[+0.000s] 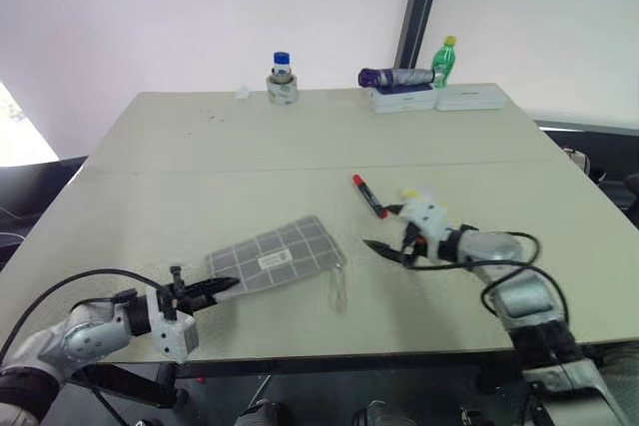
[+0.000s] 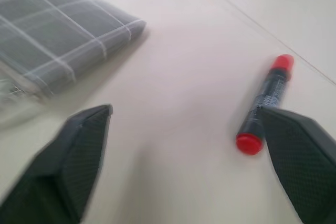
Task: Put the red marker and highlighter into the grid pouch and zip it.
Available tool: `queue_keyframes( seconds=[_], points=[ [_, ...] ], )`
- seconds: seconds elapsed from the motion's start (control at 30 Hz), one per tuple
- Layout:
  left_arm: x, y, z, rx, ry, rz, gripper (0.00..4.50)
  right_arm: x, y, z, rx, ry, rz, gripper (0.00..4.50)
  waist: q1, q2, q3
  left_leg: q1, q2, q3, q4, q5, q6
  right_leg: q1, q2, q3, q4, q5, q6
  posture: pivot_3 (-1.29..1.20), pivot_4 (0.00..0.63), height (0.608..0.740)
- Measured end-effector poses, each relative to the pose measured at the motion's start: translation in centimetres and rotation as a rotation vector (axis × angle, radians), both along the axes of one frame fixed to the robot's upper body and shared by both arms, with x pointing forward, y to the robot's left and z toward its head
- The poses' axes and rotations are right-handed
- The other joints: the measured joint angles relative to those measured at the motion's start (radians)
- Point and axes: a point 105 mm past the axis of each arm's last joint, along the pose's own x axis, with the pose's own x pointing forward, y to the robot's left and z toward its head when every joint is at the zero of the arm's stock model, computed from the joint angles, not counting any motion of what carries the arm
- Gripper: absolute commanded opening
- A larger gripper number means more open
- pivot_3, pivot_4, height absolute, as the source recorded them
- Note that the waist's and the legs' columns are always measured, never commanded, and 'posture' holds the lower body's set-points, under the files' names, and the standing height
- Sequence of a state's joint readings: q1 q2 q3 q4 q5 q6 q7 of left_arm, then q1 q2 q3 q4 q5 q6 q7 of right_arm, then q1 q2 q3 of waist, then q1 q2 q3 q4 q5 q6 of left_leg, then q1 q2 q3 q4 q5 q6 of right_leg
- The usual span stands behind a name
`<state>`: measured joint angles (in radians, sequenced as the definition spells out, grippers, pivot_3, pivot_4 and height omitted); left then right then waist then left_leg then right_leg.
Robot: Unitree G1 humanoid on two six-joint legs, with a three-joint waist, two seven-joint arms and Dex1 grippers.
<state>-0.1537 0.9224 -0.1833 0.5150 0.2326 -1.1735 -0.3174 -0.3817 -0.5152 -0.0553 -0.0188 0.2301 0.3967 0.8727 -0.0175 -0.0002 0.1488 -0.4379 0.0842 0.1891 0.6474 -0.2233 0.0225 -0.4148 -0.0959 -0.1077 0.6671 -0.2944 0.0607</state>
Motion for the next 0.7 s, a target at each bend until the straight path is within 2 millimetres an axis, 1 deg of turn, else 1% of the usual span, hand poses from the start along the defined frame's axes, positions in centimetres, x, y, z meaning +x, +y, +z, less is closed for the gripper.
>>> queue_keyframes(
  seconds=[0.07, 0.13, 0.23, 0.33, 0.4, 0.47, 0.53, 0.63, 0.67, 0.7],
  points=[
    [0.6, 0.4, 0.6, -0.043, -0.001, 0.051, 0.0, -0.8, 0.0, 0.3, 0.069, 0.045, 0.0, 4.46, 0.001, 0.0, 0.0, 0.0, 0.0, -0.001, 0.0, 0.0, 0.0, 0.0, -0.001, 0.0, 0.0, 0.0, 0.0, 0.0, 0.15, 0.74],
    [0.9, 0.2, 1.0, -0.085, -0.008, 0.071, 0.0, -1.6, 1.1, -0.1, 0.122, 0.09, 0.019, 4.46, 0.001, 0.0, 0.0, 0.0, 0.0, -0.001, 0.0, 0.0, 0.0, 0.0, -0.002, 0.0, 0.0, 0.0, 0.0, 0.0, 0.15, 0.74],
    [1.0, -0.4, 1.0, -0.119, -0.004, 0.081, 0.0, -2.3, 3.1, -1.3, 0.139, 0.138, 0.036, 4.46, 0.0, 0.0, 0.0, -0.001, 0.0, -0.001, 0.0, 0.0, 0.0, 0.0, -0.001, -0.001, 0.0, 0.0, 0.0, 0.0, 0.15, 0.74],
    [1.2, -0.8, 1.2, -0.125, -0.006, 0.082, 0.0, -2.3, 5.9, -2.8, 0.172, 0.202, 0.009, 4.46, -0.003, 0.0, 0.0, -0.002, 0.0, -0.001, 0.0, 0.0, 0.0, -0.002, 0.0, -0.001, 0.0, 0.0, 0.0, 0.0, 0.15, 0.74],
    [1.2, -0.7, 1.3, -0.12, -0.004, 0.085, 0.0, -2.3, 7.3, -3.5, 0.182, 0.236, -0.002, 4.46, -0.003, 0.0, 0.0, -0.004, 0.0, -0.001, 0.0, 0.0, 0.0, -0.005, 0.0, -0.001, 0.0, 0.0, 0.0, 0.0, 0.15, 0.74],
    [1.3, -0.6, 1.3, -0.117, -0.002, 0.091, 0.0, -2.1, 8.2, -3.6, 0.193, 0.255, -0.02, 4.46, 0.0, -0.001, 0.0, -0.005, -0.001, -0.001, 0.001, 0.0, 0.0, -0.005, 0.0, -0.001, 0.0, 0.0, 0.0, 0.0, 0.15, 0.74],
    [1.3, -0.6, 1.4, -0.115, -0.004, 0.092, 0.0, -1.6, 8.9, -3.3, 0.215, 0.263, -0.035, 4.46, 0.001, -0.001, 0.0, -0.005, -0.001, -0.001, 0.001, 0.0, 0.0, -0.005, 0.0, -0.001, 0.0, 0.0, 0.0, 0.0, 0.15, 0.74],
    [1.3, -0.8, 1.6, -0.121, -0.015, 0.085, 0.0, -0.8, 9.5, -3.3, 0.232, 0.278, -0.05, 4.46, 0.001, -0.001, 0.0, -0.005, -0.001, -0.001, 0.001, 0.0, 0.0, -0.005, 0.0, -0.001, 0.0, 0.0, 0.0, 0.0, 0.15, 0.74],
    [1.2, -1.1, 1.7, -0.129, -0.017, 0.078, 0.0, -0.7, 9.7, -3.5, 0.234, 0.291, -0.053, 3.92, 0.001, -0.001, 0.0, -0.005, -0.001, -0.001, 0.001, 0.0, 0.0, -0.005, 0.0, -0.001, 0.0, 0.0, 0.0, 0.0, 0.15, 0.74],
    [1.2, -1.4, 1.6, -0.139, -0.017, 0.074, 0.0, -0.6, 9.7, -3.7, 0.23, 0.304, -0.055, 3.61, 0.001, -0.001, 0.0, -0.005, -0.001, 0.0, 0.001, 0.0, 0.0, -0.005, 0.0, -0.001, 0.0, 0.0, 0.0, 0.0, 0.15, 0.74]
  ],
)
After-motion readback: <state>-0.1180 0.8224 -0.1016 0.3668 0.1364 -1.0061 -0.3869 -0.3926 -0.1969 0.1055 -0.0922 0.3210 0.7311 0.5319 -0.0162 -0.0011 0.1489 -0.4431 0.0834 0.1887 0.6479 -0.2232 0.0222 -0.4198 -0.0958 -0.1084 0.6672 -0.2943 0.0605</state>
